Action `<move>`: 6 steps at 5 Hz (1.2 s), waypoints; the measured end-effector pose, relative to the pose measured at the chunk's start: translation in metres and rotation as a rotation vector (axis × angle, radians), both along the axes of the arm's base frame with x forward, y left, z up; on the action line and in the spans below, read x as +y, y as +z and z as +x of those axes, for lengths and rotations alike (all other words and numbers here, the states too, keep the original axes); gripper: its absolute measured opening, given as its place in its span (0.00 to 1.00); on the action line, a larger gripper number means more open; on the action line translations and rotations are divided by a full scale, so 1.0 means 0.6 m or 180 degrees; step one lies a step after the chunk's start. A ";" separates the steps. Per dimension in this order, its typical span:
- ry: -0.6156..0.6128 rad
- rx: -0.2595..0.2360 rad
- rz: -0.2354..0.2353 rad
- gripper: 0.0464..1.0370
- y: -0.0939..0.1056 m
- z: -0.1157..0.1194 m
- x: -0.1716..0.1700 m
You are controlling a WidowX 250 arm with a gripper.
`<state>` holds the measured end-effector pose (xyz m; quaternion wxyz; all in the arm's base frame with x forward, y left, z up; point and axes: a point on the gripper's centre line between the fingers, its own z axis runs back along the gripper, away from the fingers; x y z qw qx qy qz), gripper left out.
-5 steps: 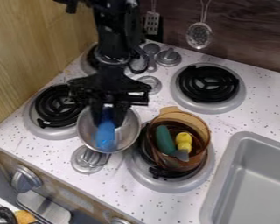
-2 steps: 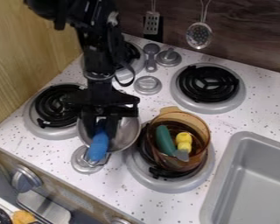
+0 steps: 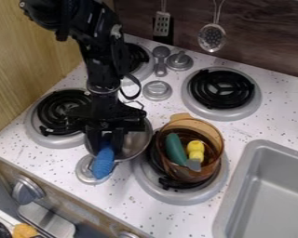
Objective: Move the blue fork to the silver pot at the centre
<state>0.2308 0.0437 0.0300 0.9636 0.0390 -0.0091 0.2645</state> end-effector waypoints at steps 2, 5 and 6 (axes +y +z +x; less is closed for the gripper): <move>0.0004 -0.0064 0.0136 0.94 0.003 0.006 0.006; -0.0276 -0.0014 0.0307 0.96 0.050 0.040 0.025; -0.0599 0.0064 0.0319 0.96 0.060 0.060 0.032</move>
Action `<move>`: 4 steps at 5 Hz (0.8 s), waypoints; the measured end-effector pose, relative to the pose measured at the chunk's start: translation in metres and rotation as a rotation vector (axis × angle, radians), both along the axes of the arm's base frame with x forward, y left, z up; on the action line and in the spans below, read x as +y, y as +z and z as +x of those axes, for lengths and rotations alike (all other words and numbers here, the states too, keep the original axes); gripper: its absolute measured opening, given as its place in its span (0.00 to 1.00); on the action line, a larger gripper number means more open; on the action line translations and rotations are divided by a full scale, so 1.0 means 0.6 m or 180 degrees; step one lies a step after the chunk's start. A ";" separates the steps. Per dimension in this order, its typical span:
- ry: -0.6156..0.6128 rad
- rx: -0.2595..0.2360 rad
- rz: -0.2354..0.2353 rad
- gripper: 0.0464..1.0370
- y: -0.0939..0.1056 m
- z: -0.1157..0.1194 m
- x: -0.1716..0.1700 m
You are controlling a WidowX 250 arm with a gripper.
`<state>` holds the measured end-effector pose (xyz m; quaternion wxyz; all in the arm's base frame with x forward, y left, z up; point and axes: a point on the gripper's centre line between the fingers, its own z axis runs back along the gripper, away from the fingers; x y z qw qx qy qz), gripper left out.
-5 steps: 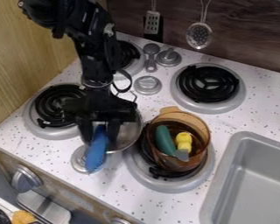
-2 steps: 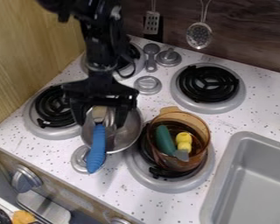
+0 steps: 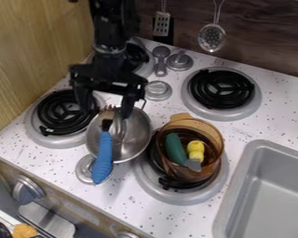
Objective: Move the blue fork to the silver pot at the centre
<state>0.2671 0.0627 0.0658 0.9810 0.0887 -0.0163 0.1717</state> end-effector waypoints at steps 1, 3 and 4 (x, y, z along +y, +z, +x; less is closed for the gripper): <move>-0.0336 -0.0036 0.0001 0.96 0.005 0.024 0.010; -0.0813 -0.0394 0.0142 0.96 0.003 0.071 0.047; -0.0807 -0.0441 0.0081 0.96 -0.010 0.084 0.071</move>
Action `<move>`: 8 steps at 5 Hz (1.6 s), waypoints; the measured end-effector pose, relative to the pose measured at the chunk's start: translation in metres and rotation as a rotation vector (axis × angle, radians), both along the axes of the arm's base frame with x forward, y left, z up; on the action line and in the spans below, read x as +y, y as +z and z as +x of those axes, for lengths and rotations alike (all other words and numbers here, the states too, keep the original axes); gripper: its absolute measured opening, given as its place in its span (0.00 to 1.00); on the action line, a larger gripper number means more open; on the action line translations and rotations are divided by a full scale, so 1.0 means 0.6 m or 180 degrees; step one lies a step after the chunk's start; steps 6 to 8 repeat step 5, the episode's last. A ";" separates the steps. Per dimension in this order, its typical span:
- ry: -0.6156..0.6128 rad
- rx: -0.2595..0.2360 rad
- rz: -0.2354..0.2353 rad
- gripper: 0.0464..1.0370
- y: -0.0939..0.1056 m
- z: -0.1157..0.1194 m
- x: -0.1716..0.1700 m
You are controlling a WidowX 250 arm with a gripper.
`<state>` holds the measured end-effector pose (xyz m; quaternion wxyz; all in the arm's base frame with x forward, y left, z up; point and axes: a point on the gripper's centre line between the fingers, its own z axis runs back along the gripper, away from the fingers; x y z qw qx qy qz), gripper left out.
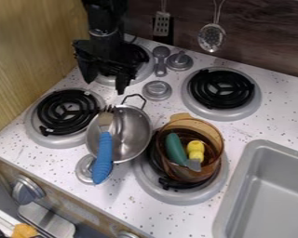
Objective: Move the blue fork to the silver pot at the centre
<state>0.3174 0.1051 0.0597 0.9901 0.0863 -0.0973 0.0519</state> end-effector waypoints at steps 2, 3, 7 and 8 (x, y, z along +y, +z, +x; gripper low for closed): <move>-0.0084 -0.0074 0.0062 0.96 0.032 0.050 -0.032; -0.0074 -0.0126 0.0068 0.96 0.047 0.067 -0.060; -0.0048 -0.0165 -0.0037 0.96 0.060 0.082 -0.161; -0.0048 -0.0165 -0.0037 0.96 0.060 0.082 -0.161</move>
